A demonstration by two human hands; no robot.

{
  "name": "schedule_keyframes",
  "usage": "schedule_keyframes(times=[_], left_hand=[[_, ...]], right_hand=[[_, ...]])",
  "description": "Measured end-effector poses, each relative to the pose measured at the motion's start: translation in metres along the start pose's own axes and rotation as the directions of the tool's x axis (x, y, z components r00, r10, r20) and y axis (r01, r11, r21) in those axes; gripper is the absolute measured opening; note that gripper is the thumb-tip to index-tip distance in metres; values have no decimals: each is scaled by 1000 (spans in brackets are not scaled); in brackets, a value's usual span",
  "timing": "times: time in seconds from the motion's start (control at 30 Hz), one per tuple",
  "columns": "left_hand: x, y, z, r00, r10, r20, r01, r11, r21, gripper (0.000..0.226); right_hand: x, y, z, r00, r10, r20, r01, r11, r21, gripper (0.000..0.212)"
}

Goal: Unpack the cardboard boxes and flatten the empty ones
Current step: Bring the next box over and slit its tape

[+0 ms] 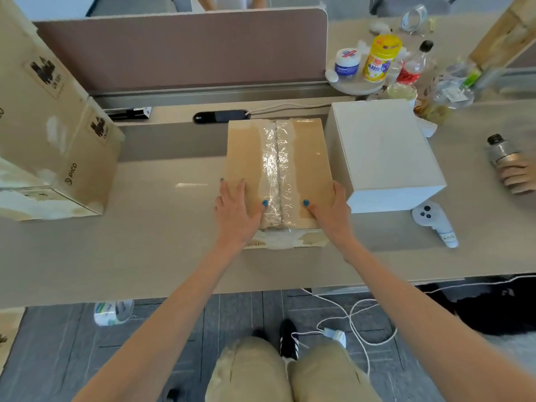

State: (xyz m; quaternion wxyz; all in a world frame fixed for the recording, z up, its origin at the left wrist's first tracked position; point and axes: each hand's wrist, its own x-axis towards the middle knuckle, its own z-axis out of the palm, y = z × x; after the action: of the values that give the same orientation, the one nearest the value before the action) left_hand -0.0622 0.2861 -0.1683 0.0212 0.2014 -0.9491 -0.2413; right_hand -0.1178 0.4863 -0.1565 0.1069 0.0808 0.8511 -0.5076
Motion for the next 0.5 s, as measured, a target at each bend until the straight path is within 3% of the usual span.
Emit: schedule_keyframes(times=[0.13,0.2,0.3,0.4,0.5], left_hand=[[-16,-12,4,946,321,-46,-311,938,156,66],[-26,-17,13,878,476,-43,-462,869,176,59],[-37,-18,28,808,589,-14,-573,791,215,58],[-39,-20,34,796,604,-41,-573,775,267,55],[-39,-21,35,784,617,-65,-573,760,308,53]], right_hand=[[-14,24,-14,995,-95,-27,96,994,56,33],[-23,41,-23,991,-123,-58,120,992,-43,27],[-32,69,-32,994,-106,-8,99,947,-305,26],[-40,96,-41,995,-65,79,98,808,-581,21],[-50,114,-49,996,23,91,61,578,-814,32]])
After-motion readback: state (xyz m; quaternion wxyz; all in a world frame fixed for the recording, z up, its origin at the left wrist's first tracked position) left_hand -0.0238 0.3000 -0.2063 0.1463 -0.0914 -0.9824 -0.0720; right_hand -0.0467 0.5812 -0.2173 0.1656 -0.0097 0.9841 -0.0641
